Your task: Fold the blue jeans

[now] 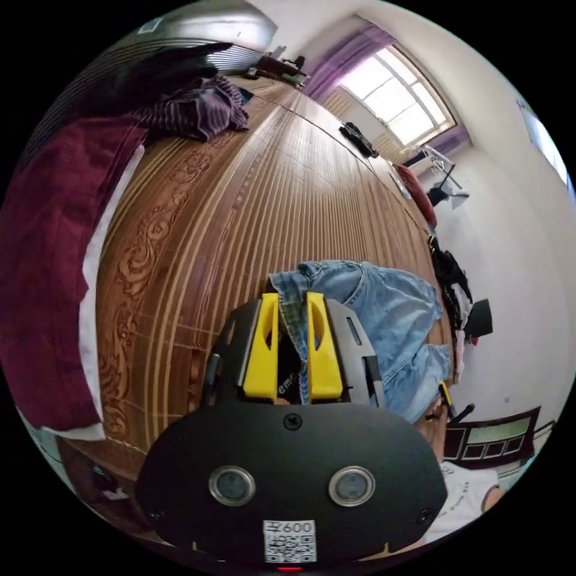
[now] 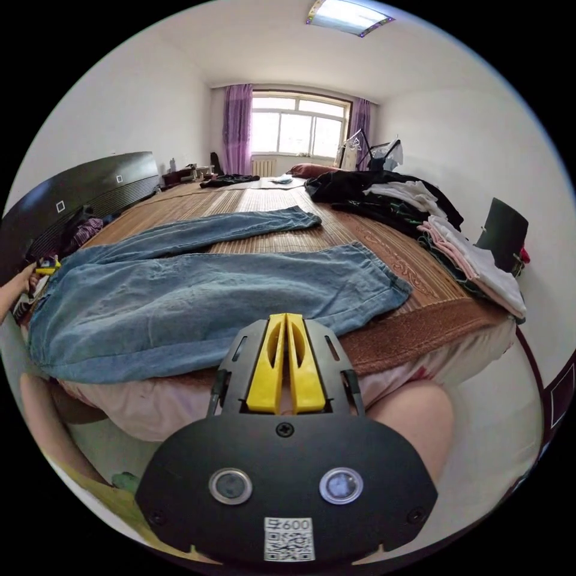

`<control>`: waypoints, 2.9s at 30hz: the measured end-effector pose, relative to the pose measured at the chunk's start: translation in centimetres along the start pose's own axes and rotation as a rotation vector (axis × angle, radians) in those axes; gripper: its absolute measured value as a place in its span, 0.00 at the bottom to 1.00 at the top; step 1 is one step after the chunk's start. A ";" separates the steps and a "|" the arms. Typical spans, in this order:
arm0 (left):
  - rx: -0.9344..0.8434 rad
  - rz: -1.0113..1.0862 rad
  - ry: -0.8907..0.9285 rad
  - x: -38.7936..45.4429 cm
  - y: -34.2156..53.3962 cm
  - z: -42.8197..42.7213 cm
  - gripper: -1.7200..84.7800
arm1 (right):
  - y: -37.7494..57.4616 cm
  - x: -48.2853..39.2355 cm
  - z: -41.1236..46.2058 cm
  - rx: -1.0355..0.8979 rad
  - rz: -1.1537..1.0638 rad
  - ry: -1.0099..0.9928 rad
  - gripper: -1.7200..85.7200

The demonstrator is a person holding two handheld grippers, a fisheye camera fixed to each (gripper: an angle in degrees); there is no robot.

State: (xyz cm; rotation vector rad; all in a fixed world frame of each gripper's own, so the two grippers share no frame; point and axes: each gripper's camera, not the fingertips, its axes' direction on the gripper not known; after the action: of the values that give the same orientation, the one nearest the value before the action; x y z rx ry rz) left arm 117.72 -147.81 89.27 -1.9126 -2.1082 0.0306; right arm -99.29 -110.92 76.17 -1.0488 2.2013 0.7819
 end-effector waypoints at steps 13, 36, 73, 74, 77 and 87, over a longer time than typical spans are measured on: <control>0.112 -0.326 -0.241 -7.3 3.8 5.4 0.09 | -1.1 -3.7 1.6 0.043 -0.102 0.133 0.01; -0.164 0.028 -0.296 -7.7 4.1 25.3 0.02 | -30.7 -11.1 33.0 -0.231 -0.176 -0.096 0.01; 0.446 0.492 -0.422 0.7 50.3 42.1 0.02 | 4.2 -17.2 5.8 0.064 -0.410 -0.107 0.01; 0.487 0.520 -0.460 0.5 51.6 42.4 0.02 | 4.5 -17.4 6.8 -0.028 -0.416 -0.084 0.01; 0.553 0.610 -0.549 -1.8 54.9 43.1 0.03 | 6.8 -15.1 4.5 0.034 -0.343 -0.103 0.02; 0.404 0.476 -0.204 -15.5 53.9 41.3 0.03 | 5.9 -3.6 0.9 0.062 -0.164 0.120 0.01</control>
State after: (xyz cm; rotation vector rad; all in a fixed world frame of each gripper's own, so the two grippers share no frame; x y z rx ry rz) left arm 161.67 -149.25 35.25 -2.1578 -1.5435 0.7184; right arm -101.95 -105.51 79.59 -1.2555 2.1892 0.5887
